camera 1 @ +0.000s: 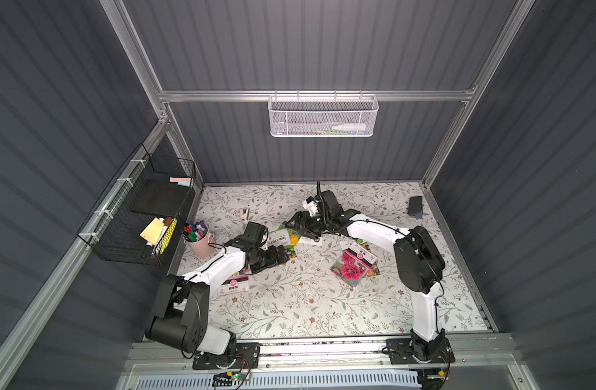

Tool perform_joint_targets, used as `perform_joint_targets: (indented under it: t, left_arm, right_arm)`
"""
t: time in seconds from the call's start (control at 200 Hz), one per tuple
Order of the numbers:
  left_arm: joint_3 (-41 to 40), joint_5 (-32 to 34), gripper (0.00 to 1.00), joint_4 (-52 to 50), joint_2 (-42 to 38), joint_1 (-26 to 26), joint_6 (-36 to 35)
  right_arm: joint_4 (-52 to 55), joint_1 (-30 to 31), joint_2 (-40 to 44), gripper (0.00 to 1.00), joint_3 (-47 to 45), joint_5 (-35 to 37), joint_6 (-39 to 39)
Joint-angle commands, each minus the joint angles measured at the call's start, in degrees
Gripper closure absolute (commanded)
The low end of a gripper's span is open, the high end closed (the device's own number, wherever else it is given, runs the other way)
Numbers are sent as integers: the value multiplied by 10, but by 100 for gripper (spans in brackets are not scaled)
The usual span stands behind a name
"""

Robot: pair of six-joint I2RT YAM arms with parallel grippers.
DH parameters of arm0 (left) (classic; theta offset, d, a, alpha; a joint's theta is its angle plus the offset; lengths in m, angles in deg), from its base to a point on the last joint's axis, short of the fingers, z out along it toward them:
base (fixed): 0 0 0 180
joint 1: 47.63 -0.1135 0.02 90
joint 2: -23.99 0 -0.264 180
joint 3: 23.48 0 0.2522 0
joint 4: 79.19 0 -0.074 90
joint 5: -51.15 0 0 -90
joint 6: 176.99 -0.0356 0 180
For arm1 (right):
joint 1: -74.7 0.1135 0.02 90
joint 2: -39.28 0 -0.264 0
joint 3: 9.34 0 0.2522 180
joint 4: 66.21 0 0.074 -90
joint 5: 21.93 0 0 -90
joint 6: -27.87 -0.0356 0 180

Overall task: Arrange the seed packets in a row
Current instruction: Pick up the seed packet from the center of the board.

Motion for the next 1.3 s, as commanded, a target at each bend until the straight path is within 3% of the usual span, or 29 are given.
perform_joint_targets:
  t: [0.0, 0.18, 0.365, 0.525, 0.71, 0.93, 0.995, 1.116, 1.211, 1.261, 1.296]
  left_arm:
    - [-26, -70, 1, 125, 17, -34, 32]
    - [-38, -78, 1, 157, 40, -66, 16]
    - [-22, -41, 1, 151, 94, -67, 10]
    - [-16, -47, 1, 177, 151, -67, 33]
    - [-9, -66, 1, 218, 205, -67, 76]
    - [-5, -114, 1, 288, 238, -67, 140]
    - [-3, -125, 1, 295, 239, -67, 151]
    - [-1, -128, 1, 276, 225, -67, 141]
    - [1, -126, 1, 262, 214, -67, 135]
    - [1, -127, 1, 259, 210, -67, 134]
    - [2, -128, 1, 259, 207, -67, 135]
  right_arm:
    - [63, -2, -35, 23, 10, -26, 40]
    - [44, -16, -73, 25, 28, -54, 41]
    - [67, -18, -115, 25, 75, -62, 49]
    - [70, -18, -155, 26, 110, -75, 37]
    - [41, -17, -195, 34, 119, -108, -5]
    - [-36, -20, -183, 46, 73, -116, -49]
    - [-37, -23, -176, 52, 67, -108, -48]
    - [-52, -33, -152, 74, 35, -88, -50]
    - [-100, -46, -129, 86, -7, -83, -65]
    - [-122, -51, -121, 100, -23, -88, -70]
    - [-126, -55, -117, 100, -27, -93, -68]
